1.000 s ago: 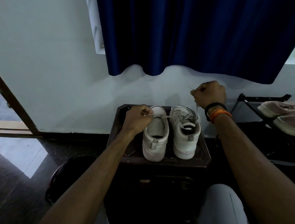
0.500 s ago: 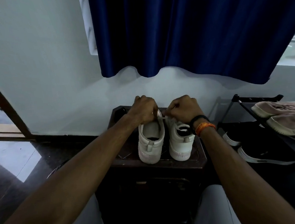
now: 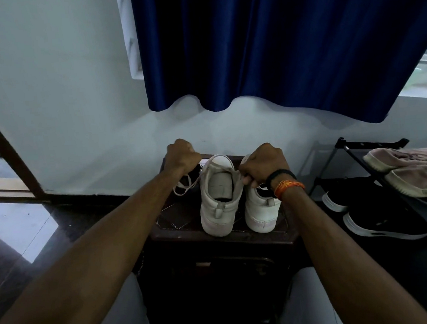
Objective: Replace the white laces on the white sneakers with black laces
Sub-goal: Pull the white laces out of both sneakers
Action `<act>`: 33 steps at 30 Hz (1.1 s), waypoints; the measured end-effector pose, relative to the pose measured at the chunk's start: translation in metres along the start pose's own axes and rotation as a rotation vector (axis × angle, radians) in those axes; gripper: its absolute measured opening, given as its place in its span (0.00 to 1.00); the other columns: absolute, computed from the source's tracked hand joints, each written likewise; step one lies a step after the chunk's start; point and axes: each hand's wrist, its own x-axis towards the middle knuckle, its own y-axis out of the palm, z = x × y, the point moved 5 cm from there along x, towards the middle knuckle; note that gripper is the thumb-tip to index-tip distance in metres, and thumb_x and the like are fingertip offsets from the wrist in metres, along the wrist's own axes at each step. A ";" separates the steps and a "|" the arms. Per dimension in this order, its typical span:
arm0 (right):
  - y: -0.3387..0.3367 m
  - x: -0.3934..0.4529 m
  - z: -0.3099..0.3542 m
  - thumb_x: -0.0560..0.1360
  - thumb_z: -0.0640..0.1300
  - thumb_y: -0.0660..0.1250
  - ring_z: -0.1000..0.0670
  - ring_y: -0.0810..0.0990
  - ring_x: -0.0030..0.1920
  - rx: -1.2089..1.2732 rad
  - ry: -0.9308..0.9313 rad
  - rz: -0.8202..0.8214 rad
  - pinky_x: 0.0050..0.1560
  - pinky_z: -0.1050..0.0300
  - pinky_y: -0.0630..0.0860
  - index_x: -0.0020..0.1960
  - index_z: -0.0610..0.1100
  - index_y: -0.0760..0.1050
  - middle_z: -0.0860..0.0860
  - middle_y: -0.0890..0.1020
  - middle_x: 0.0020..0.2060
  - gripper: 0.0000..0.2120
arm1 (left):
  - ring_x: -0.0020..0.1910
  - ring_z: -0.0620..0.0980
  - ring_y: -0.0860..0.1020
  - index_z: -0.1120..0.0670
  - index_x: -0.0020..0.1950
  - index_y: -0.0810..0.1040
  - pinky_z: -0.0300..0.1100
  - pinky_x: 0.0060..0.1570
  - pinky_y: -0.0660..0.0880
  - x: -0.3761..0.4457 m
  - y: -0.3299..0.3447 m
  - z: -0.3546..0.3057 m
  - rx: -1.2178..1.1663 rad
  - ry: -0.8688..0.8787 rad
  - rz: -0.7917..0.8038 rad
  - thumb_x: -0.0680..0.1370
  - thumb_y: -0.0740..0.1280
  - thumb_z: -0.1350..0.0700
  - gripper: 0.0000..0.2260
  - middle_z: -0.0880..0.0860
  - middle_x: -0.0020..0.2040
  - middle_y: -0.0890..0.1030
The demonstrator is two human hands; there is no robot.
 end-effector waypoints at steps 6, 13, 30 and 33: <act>0.002 0.002 0.002 0.71 0.37 0.70 0.53 0.79 0.22 0.001 -0.005 0.023 0.29 0.60 0.77 0.38 0.38 0.84 0.48 0.84 0.27 0.06 | 0.41 0.38 0.80 0.56 0.45 0.83 0.36 0.44 0.75 -0.002 -0.002 -0.023 -0.068 0.260 0.073 0.72 0.70 0.65 0.06 0.48 0.43 0.84; 0.002 0.002 0.001 0.74 0.39 0.71 0.54 0.80 0.22 0.041 0.000 0.006 0.30 0.61 0.78 0.40 0.38 0.84 0.48 0.84 0.26 0.06 | 0.50 0.51 0.80 0.51 0.54 0.82 0.49 0.51 0.79 -0.021 0.047 -0.056 0.416 0.564 0.468 0.73 0.74 0.60 0.11 0.51 0.52 0.83; 0.001 -0.001 -0.001 0.72 0.36 0.68 0.53 0.79 0.22 0.022 0.027 -0.017 0.28 0.62 0.77 0.38 0.37 0.83 0.48 0.83 0.26 0.07 | 0.43 0.55 0.80 0.61 0.46 0.77 0.46 0.39 0.75 0.008 -0.041 -0.013 0.204 -0.017 -0.173 0.71 0.71 0.61 0.07 0.57 0.45 0.80; 0.003 0.000 -0.001 0.72 0.36 0.68 0.52 0.80 0.23 0.029 0.031 -0.007 0.29 0.61 0.77 0.38 0.37 0.84 0.48 0.84 0.26 0.07 | 0.48 0.57 0.82 0.61 0.50 0.82 0.49 0.48 0.81 0.008 -0.034 -0.012 0.245 0.004 -0.028 0.70 0.72 0.63 0.09 0.57 0.49 0.83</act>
